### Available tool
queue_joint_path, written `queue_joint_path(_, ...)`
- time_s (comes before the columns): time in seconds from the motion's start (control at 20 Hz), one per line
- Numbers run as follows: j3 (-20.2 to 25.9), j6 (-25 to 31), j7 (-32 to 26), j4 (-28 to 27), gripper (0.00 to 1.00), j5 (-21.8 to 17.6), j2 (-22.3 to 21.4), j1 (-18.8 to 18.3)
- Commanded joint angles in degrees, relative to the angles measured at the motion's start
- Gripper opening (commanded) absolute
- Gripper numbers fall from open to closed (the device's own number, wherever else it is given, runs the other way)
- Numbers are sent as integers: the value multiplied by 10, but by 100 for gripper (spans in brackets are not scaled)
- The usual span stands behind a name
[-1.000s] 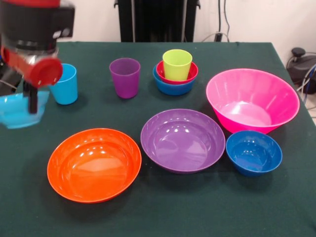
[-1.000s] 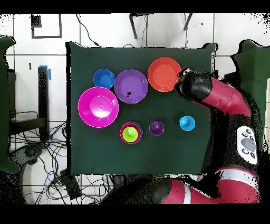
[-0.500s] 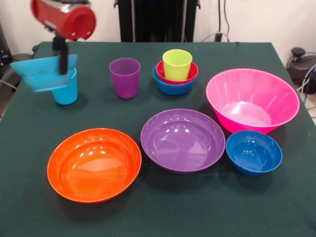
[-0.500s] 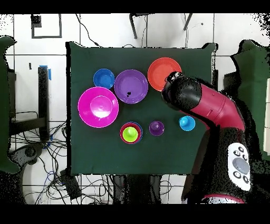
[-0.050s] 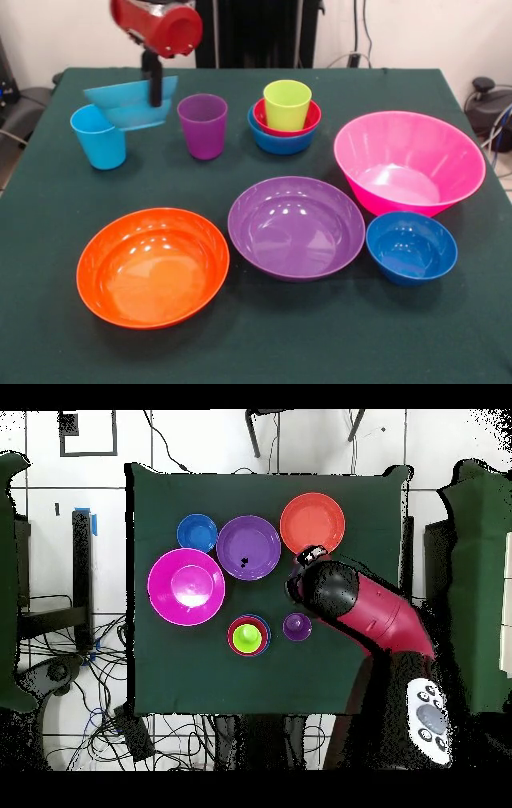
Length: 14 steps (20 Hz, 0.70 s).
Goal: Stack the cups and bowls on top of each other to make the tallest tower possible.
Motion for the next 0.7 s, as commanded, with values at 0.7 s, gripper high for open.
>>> queue_joint_path(0.7,-43,58,199,145,0,68,-91,97)
